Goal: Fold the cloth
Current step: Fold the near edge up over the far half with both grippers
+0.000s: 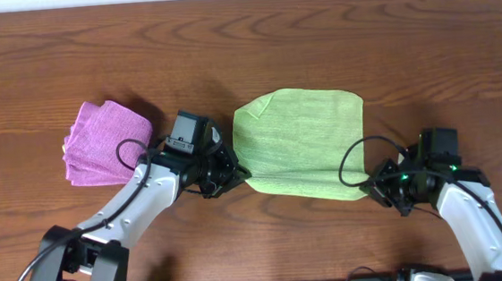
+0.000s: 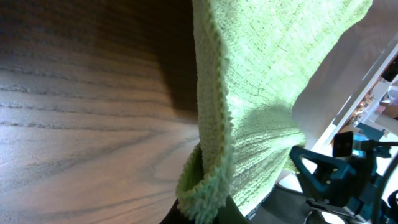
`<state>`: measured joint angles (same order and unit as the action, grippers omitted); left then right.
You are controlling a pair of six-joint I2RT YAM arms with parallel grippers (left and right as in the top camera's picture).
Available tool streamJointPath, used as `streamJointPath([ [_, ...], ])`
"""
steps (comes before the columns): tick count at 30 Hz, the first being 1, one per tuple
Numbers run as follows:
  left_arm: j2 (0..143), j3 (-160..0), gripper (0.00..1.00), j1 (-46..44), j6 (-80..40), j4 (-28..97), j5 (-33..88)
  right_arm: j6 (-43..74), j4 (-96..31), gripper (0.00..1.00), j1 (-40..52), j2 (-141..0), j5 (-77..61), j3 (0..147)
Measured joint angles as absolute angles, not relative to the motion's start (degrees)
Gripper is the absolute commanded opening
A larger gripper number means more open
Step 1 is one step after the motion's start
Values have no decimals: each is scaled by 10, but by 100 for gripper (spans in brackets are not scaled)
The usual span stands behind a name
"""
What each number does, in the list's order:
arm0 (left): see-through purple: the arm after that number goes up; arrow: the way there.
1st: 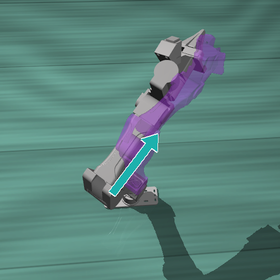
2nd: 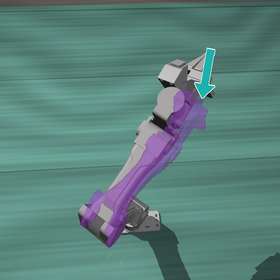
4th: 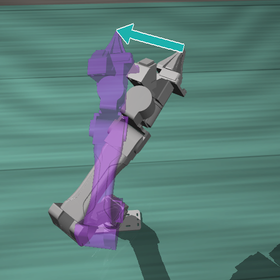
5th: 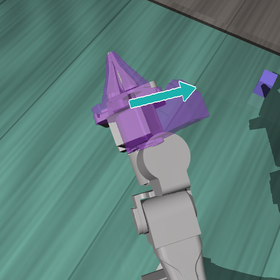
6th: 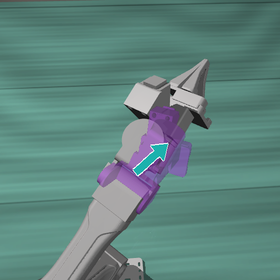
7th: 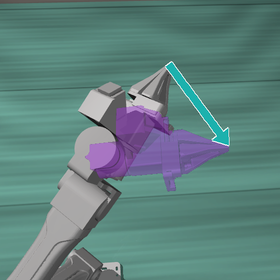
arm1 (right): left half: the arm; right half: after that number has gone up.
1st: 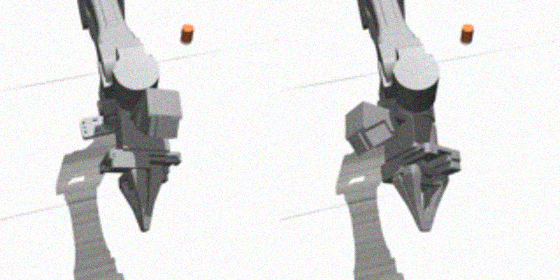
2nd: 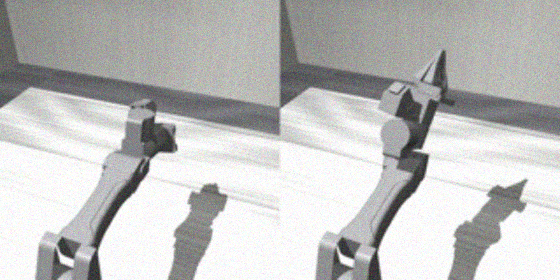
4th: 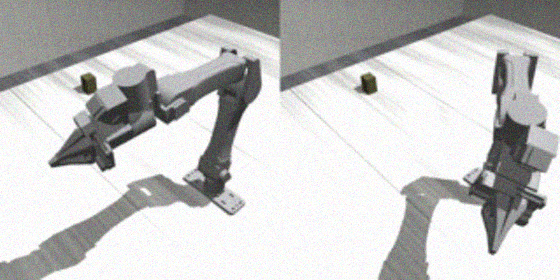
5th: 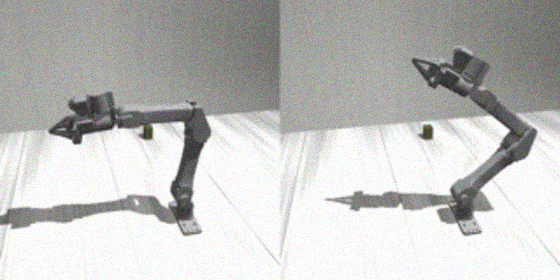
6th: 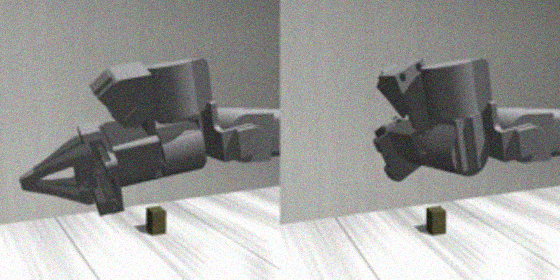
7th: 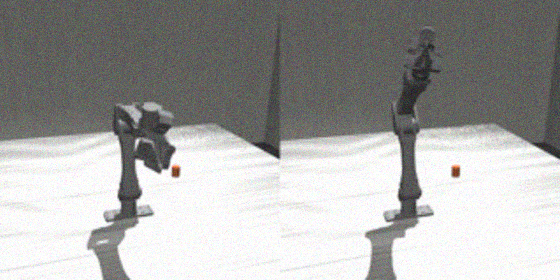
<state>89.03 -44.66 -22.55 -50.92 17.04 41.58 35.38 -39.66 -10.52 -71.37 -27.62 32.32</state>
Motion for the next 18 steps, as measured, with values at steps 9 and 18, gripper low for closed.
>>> streamJointPath([
  [9,883,-447,6,-226,-516,124,401,354,-363,1,-101,-702,-258,361],
  [18,883,-447,6,-227,-549,54,357,356,-286,1,-98,-704,-254,361],
])
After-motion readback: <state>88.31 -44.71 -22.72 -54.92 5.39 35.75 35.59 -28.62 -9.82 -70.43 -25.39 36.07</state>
